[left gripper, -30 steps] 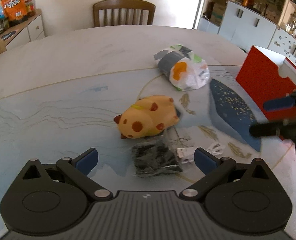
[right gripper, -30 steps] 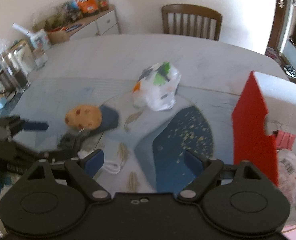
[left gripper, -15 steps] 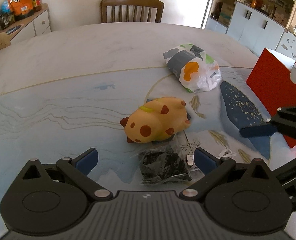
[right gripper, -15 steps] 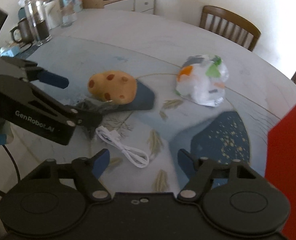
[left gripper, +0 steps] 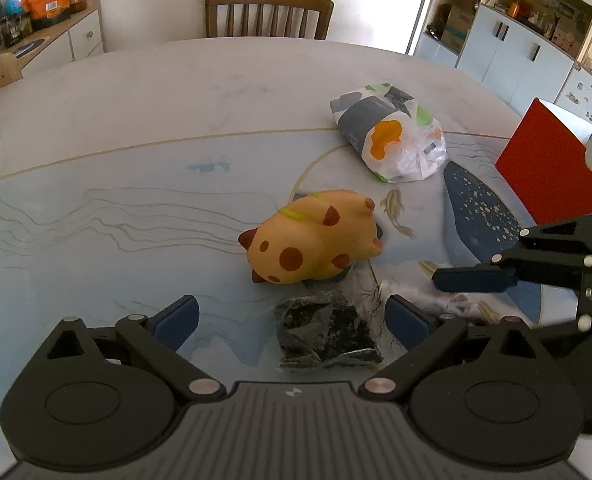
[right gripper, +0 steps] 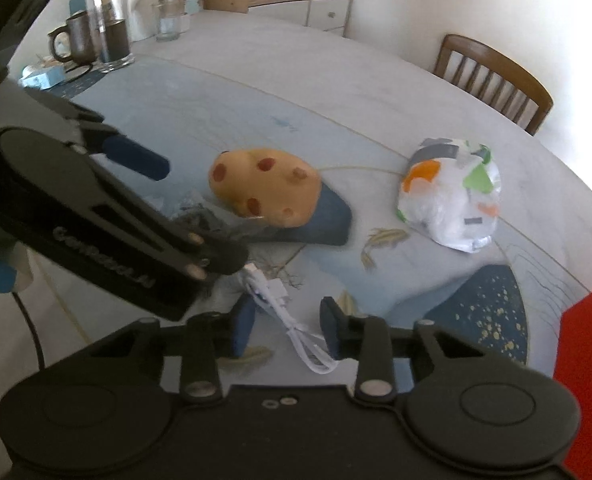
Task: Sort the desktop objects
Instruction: 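Grasp the dark plastic bag with left tool while right grasps white cable, then carry the dark bag and white cable over the red box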
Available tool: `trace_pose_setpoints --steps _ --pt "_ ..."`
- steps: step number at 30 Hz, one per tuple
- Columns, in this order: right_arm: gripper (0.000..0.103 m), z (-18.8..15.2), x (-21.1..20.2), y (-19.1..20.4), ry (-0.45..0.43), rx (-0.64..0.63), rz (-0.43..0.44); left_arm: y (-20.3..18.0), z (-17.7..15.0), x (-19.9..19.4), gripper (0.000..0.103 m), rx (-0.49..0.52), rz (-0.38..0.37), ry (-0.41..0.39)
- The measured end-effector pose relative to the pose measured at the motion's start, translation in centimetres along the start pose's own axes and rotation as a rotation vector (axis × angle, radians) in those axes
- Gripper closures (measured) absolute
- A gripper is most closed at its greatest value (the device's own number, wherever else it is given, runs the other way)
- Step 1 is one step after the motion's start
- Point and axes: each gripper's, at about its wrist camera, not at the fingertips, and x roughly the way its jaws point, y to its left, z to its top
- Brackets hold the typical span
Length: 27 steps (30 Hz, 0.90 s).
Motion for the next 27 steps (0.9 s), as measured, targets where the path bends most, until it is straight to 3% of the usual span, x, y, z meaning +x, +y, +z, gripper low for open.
trace_pose_setpoints --steps 8,15,21,27 --pt "0.09 -0.7 -0.3 -4.2 0.016 0.173 -0.052 -0.4 -0.3 0.2 0.021 0.025 0.003 0.01" --pt "0.094 -1.4 -0.6 -4.8 0.02 0.22 -0.067 -1.1 -0.5 -0.2 0.056 0.055 0.006 0.005" --pt "0.094 -2.4 -1.4 -5.1 0.021 0.271 -0.06 -1.5 -1.0 -0.9 0.063 0.056 -0.01 0.005" --pt "0.094 -3.4 -3.2 -5.6 0.004 0.326 -0.048 -2.9 -1.4 -2.0 0.064 0.072 -0.031 -0.007"
